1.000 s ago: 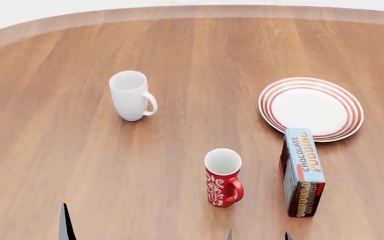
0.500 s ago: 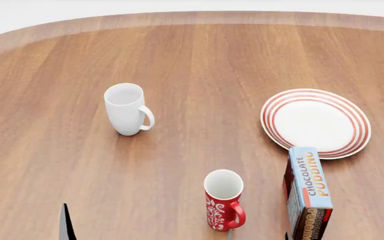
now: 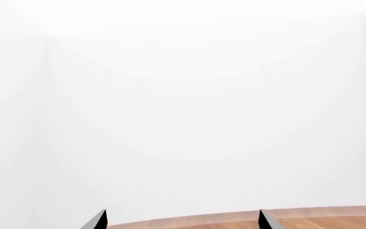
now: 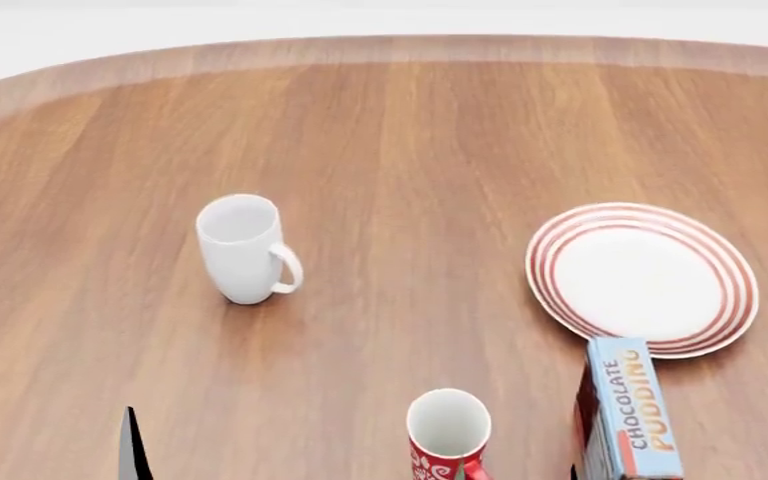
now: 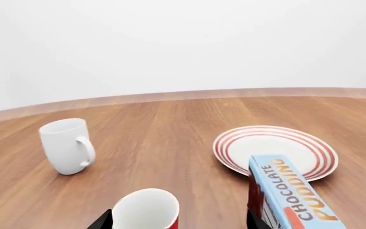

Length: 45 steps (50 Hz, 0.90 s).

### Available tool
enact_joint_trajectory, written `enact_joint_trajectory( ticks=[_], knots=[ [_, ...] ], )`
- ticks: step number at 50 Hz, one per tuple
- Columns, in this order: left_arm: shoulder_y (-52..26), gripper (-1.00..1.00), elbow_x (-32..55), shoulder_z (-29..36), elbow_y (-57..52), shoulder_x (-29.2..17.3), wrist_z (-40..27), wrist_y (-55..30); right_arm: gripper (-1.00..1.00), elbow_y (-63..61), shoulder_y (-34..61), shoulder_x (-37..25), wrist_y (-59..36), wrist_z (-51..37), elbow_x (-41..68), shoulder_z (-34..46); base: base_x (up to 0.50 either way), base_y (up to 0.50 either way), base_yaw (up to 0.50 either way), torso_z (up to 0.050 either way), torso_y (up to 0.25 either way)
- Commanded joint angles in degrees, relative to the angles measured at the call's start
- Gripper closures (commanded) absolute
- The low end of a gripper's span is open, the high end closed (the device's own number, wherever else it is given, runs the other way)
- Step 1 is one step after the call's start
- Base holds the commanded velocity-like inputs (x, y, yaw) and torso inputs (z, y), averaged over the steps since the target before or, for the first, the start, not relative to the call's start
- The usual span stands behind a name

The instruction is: Pick up the red mug and put it on the plate

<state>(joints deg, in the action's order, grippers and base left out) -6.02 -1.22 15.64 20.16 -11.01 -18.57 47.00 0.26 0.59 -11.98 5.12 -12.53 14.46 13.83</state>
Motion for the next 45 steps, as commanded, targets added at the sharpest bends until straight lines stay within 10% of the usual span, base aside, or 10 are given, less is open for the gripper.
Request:
enact_joint_trajectory(
  ticks=[1, 45],
  knots=[
    [-0.08, -1.0, 0.09, 0.34, 0.07, -0.2, -0.33, 0.13, -1.0, -0.04, -0.02, -0.21, 0.11, -0.31, 0.23, 0.24, 0.18, 0.0, 0.0, 0.0, 0.0],
    [-0.29, -1.0, 0.38, 1.56, -0.01, -0.97, -1.39, -0.02, -1.0, -0.18, 0.07, -1.0, 0.42, -1.3, 1.05, 1.23, 0.18, 0.0, 0.0, 0.0, 0.0]
  ],
)
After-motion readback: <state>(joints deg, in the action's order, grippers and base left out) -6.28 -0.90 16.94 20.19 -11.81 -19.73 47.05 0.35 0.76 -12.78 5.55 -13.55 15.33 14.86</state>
